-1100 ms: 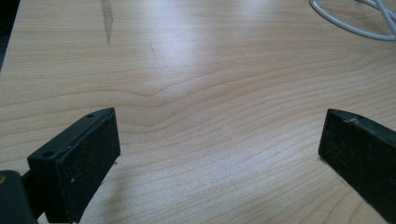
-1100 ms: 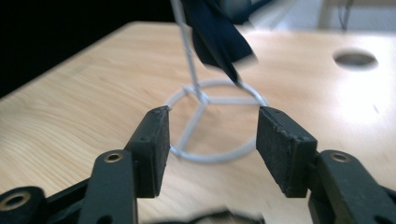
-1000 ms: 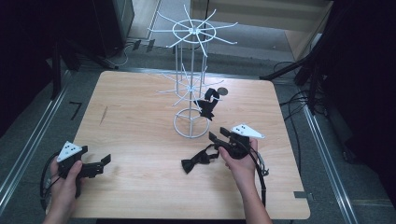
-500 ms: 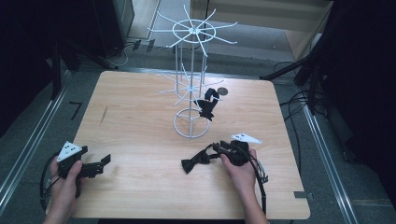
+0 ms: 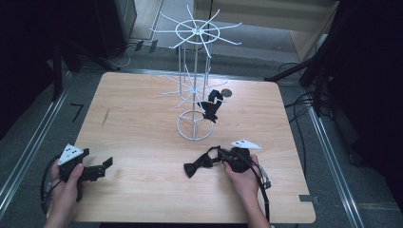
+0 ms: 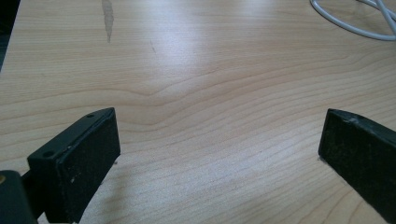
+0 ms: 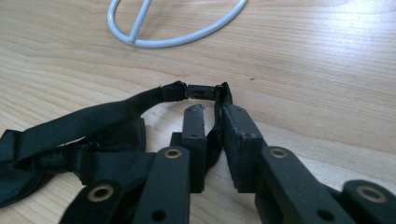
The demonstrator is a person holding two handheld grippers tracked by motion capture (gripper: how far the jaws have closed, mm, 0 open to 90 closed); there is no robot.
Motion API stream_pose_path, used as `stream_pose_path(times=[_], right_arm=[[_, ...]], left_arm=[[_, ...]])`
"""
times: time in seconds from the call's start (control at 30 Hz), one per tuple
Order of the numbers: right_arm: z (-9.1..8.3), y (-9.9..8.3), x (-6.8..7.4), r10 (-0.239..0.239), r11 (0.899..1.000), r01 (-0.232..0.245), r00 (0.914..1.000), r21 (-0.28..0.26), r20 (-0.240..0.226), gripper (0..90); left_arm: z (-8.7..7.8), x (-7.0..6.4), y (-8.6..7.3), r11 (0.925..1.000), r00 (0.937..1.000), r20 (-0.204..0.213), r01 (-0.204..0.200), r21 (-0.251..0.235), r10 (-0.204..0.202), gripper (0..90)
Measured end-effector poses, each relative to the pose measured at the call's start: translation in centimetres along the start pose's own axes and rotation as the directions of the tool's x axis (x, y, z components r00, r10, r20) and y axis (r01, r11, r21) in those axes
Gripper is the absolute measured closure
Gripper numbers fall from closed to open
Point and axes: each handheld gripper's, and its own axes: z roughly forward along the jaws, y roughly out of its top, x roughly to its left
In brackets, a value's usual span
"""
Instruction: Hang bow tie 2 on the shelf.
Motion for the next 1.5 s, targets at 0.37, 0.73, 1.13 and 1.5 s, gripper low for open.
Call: stream_pose_path(times=[0.37, 0.73, 1.13, 1.5], right_arm=[[-0.6, 0.1, 0.3, -0.035, 0.999, 0.035, 0.9994, -0.022, -0.003, 90.0], [-2.7, 1.1, 1.6, -0.110, 0.980, 0.109, 0.9939, -0.164, 0.006, 90.0], [-5.3, 2.7, 3.9, -0.190, 0.937, 0.183, 0.9817, -0.297, 0.005, 90.0], [-7.1, 3.9, 5.0, -0.221, 0.907, 0.209, 0.9753, -0.366, 0.010, 90.0]], left_arm=[[0.0, 0.0, 0.0, 1.0000, 1.0000, 0.000, 0.000, 0.001, 0.000, 0.0], [0.0, 0.0, 0.0, 1.0000, 1.0000, 0.000, 0.000, 0.000, 0.000, 0.0], [0.0, 0.0, 0.0, 1.0000, 1.0000, 0.001, 0.000, 0.001, 0.000, 0.0], [0.0, 0.0, 0.0, 1.0000, 1.0000, -0.001, -0.001, 0.002, 0.001, 0.0]])
